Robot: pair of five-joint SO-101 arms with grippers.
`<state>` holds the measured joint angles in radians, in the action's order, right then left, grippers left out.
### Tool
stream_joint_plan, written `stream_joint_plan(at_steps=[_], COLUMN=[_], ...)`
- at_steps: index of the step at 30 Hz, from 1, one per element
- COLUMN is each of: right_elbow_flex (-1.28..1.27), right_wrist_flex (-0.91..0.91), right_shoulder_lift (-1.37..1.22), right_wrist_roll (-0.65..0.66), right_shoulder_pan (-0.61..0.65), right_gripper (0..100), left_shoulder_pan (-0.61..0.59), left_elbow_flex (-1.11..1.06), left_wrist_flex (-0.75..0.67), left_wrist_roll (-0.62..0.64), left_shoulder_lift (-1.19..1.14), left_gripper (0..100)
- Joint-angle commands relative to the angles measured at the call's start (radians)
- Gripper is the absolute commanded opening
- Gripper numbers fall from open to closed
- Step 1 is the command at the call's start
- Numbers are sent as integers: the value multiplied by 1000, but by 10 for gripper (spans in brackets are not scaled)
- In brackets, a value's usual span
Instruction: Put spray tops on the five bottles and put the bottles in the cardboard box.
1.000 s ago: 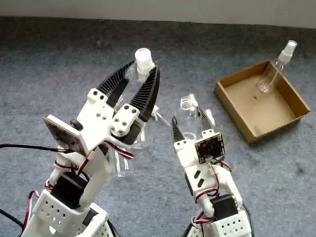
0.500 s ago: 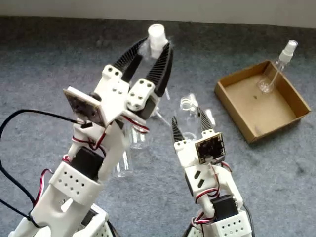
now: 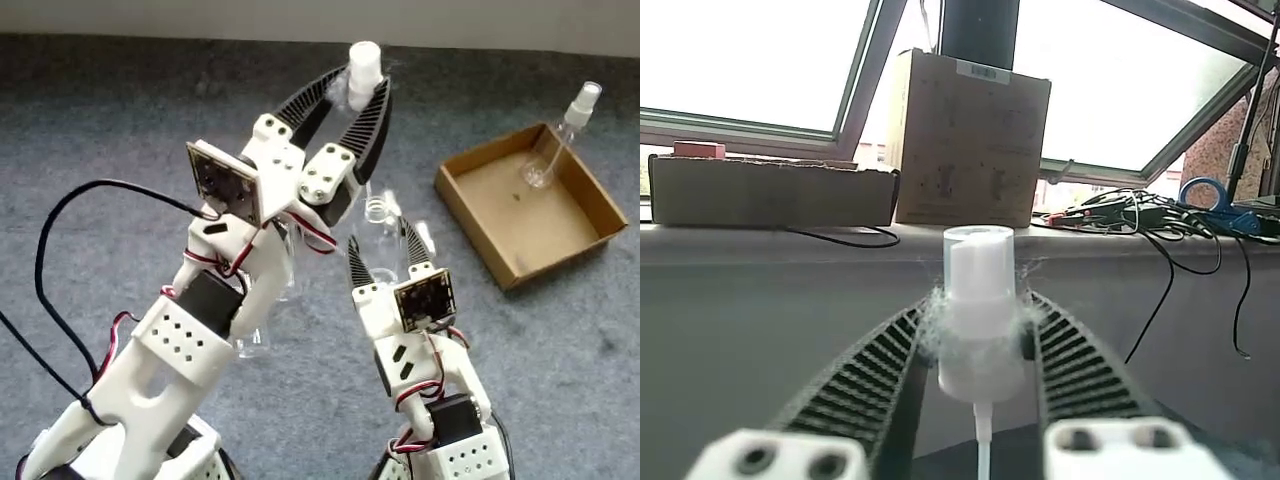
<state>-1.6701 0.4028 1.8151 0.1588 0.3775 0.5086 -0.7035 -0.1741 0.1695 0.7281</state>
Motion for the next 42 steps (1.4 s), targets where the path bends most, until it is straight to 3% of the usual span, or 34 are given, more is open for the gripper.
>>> stream_joint_plan(at_steps=[1, 22, 31, 42], right_elbow_flex=[-67, -67, -67, -68], right_wrist_flex=[1, 1, 1, 1], right_shoulder_lift=[25, 25, 25, 25], right_wrist_roll=[9, 9, 9, 9], right_shoulder_pan=[12, 10, 10, 10], right_gripper=[139, 139, 139, 139], left_shoulder_pan=[24, 81, 5, 2], left_elbow_flex=[90, -35, 38, 35], left_wrist_flex=[-20, -17, -20, -20], left_wrist_roll=[0, -2, 0, 0], left_shoulder_lift=[-24, -25, -24, -24], left_gripper=[41, 41, 41, 41])
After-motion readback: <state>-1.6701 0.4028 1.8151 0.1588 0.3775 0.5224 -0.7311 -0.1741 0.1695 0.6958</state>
